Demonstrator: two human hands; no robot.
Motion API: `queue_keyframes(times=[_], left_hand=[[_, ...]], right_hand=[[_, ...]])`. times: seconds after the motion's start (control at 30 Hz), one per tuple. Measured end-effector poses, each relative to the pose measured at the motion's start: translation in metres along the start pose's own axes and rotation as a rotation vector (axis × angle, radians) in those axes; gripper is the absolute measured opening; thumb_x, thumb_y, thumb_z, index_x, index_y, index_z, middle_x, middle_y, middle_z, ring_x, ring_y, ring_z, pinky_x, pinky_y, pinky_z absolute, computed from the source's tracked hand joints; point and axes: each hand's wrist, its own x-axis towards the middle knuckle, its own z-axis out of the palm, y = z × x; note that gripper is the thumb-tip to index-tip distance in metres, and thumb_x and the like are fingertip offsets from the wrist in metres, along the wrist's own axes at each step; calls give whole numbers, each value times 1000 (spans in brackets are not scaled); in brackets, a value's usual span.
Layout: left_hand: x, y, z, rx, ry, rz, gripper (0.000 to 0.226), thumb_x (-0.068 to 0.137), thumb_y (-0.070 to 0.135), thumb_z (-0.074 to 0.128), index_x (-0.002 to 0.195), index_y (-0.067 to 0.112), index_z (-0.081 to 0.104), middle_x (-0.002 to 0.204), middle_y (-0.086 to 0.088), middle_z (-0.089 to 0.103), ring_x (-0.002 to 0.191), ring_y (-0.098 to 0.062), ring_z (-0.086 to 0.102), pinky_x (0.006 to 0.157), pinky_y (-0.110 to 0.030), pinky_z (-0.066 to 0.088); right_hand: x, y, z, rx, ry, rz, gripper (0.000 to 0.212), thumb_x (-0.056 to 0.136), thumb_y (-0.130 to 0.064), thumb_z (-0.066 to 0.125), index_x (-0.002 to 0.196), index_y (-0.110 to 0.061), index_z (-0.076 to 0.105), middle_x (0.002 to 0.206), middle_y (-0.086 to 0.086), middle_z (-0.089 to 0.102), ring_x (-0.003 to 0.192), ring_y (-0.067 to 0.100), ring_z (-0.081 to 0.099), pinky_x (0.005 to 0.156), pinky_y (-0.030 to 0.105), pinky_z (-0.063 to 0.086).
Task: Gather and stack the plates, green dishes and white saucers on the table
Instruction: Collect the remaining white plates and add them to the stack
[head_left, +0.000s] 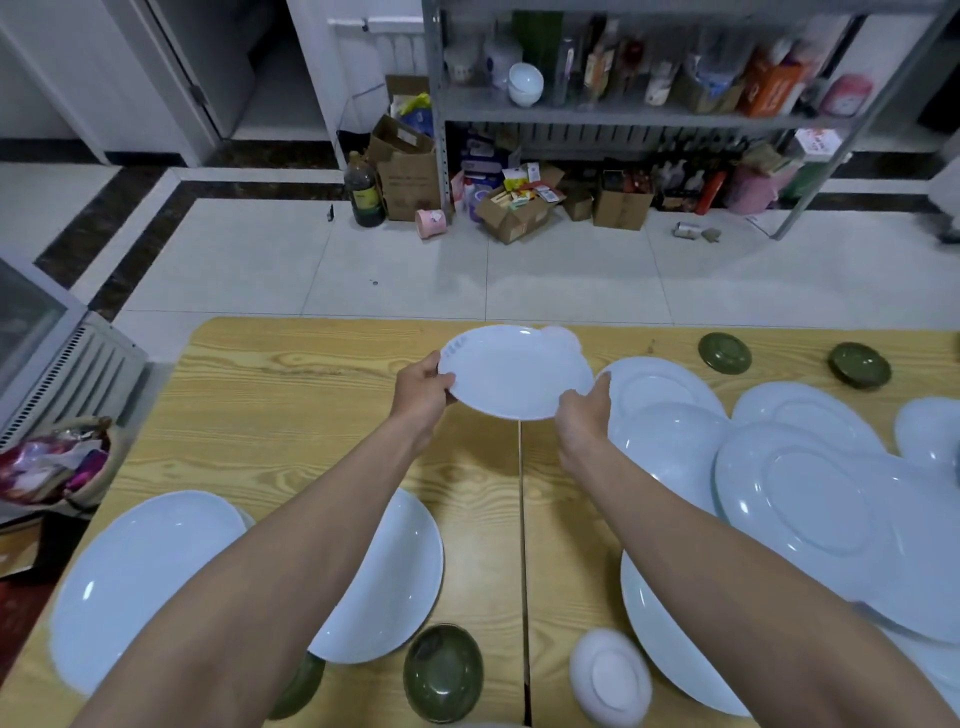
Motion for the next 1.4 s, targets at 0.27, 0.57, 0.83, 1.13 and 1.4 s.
queue_keyframes(times=[0.27, 0.57, 0.83, 1.13, 1.4], left_hand=[[-17, -11, -16, 143, 12, 81, 60, 86, -13, 47, 123, 32, 63, 96, 29, 66, 113, -17, 61, 101, -35, 48], [-47, -16, -41, 917, -23, 317, 55, 99, 26, 53, 151, 16, 38, 160, -2, 31, 149, -21, 21, 118, -34, 23], [-97, -34, -69, 1454, -10, 500, 62, 101, 46, 38, 155, 21, 26, 165, -3, 16, 152, -25, 9, 121, -40, 12], [-173, -68, -81, 1585, 60, 435, 60, 101, 48, 33, 155, 23, 23, 165, -1, 14, 151, -29, 10, 120, -45, 13], [-234, -112, -84, 1577, 92, 274, 61, 101, 45, 36, 156, 25, 21, 166, -2, 12, 152, -29, 8, 121, -45, 12]], right_hand=[[-18, 12, -24, 139, -222, 70, 60, 88, 13, 56, 139, -17, 52, 123, 7, 63, 99, 27, 67, 70, 42, 62], [-48, 18, -43, 373, -83, 89, 72, 81, 23, 56, 142, -16, 52, 132, 8, 59, 103, 30, 65, 57, 35, 61], [-81, 27, -52, 459, 11, 64, 75, 80, 22, 58, 144, -16, 50, 133, 10, 55, 102, 31, 63, 57, 34, 61], [-125, 44, -66, 470, -113, 23, 69, 80, 22, 57, 138, -14, 55, 120, 7, 63, 108, 34, 64, 58, 34, 61], [-163, 91, -87, 474, -208, 87, 68, 82, 21, 56, 137, -19, 52, 106, -2, 64, 90, 25, 66, 60, 37, 62]])
